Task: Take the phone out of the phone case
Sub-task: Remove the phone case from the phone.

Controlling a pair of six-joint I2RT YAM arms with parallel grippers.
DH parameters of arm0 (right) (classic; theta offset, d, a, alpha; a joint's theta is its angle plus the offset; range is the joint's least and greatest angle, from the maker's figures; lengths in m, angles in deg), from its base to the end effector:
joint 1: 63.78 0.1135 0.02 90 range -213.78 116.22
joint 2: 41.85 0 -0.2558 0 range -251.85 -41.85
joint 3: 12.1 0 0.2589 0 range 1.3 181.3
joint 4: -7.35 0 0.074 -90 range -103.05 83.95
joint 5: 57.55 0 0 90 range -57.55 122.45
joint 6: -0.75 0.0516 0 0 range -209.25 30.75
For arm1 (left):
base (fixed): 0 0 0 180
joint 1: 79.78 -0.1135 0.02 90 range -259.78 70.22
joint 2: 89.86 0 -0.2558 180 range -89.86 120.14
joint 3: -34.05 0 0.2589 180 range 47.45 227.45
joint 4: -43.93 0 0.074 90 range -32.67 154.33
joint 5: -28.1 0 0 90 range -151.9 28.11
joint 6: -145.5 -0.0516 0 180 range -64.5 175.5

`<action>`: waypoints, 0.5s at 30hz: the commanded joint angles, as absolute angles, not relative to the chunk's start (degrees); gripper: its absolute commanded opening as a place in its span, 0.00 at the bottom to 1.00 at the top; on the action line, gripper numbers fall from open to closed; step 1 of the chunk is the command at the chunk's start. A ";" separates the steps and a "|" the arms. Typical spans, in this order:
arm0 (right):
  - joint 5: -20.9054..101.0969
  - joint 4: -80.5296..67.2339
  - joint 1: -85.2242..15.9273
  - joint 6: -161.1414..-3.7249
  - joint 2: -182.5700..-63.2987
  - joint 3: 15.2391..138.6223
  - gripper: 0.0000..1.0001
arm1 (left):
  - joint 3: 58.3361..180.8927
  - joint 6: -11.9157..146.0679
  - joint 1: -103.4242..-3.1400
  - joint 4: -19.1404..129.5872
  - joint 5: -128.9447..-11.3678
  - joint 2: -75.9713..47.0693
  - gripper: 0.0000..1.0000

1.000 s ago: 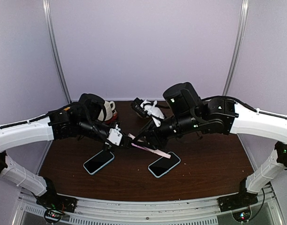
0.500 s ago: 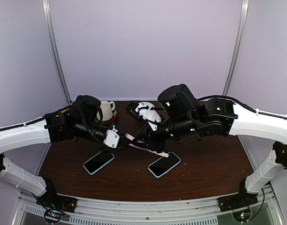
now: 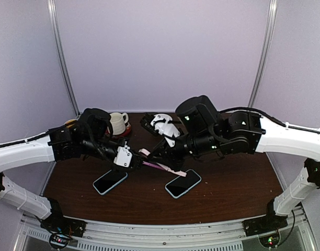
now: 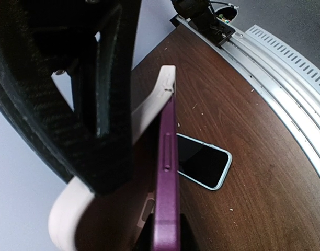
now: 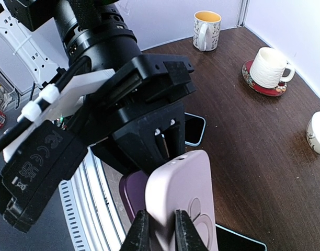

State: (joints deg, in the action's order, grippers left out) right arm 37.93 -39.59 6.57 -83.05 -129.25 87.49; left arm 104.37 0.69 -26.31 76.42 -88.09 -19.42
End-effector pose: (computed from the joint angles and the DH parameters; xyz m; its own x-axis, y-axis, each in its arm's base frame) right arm 0.1179 0.3449 0.3522 -0.2946 -0.5055 -0.8110 -0.9375 0.3173 0.1429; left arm 0.1571 -0.2503 0.2892 0.5853 0.4419 -0.6798 0.8052 -0.2182 0.5513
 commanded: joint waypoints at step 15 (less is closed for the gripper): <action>35.08 -44.06 7.16 -81.07 -128.40 83.73 0.07 | 103.26 0.91 -26.55 63.68 -85.29 -24.71 0.00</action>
